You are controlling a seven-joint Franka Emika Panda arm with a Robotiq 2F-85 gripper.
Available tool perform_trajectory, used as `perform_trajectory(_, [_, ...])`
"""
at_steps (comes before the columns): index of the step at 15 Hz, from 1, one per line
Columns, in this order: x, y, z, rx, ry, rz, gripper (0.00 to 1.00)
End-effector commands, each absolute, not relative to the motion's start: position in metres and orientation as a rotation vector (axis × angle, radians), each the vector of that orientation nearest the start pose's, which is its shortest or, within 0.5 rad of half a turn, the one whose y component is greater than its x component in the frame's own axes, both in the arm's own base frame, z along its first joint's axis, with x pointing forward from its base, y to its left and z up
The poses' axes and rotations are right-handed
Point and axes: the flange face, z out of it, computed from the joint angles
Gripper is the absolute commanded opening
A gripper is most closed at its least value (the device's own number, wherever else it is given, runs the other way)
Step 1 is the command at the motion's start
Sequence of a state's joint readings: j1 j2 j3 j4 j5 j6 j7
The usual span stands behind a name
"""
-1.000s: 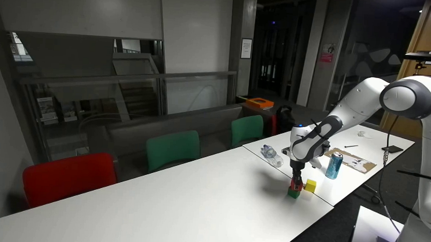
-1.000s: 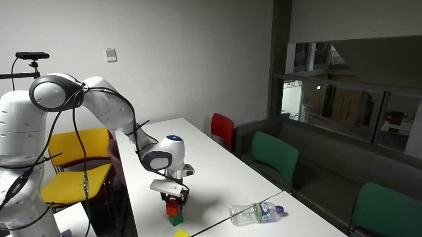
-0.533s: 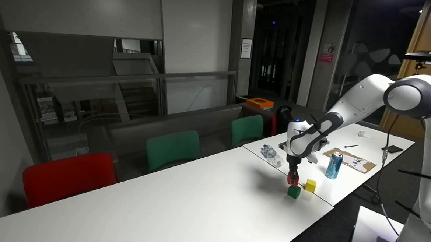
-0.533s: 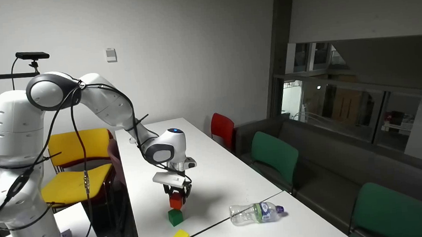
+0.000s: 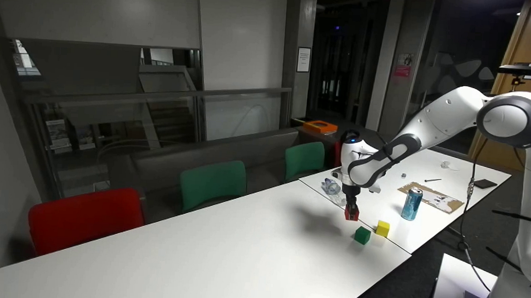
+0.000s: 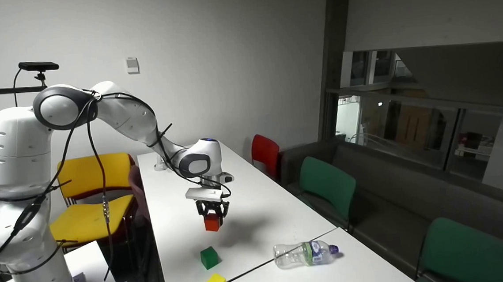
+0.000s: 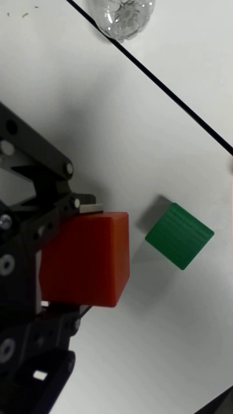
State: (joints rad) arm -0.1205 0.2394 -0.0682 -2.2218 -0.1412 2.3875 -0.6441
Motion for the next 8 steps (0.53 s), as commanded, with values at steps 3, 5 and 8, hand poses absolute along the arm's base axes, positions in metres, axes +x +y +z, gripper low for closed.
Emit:
perform_trajectory(3, [0.534, -0.103, 0.265, -3.082, -0.892, 0.176, 0.56])
perform_trajectory(5, [0.535, -0.103, 0.264, -3.081, -0.888, 0.173, 0.31])
perform_trajectory(8, [0.543, -0.092, 0.258, -3.063, -0.932, 0.185, 0.31])
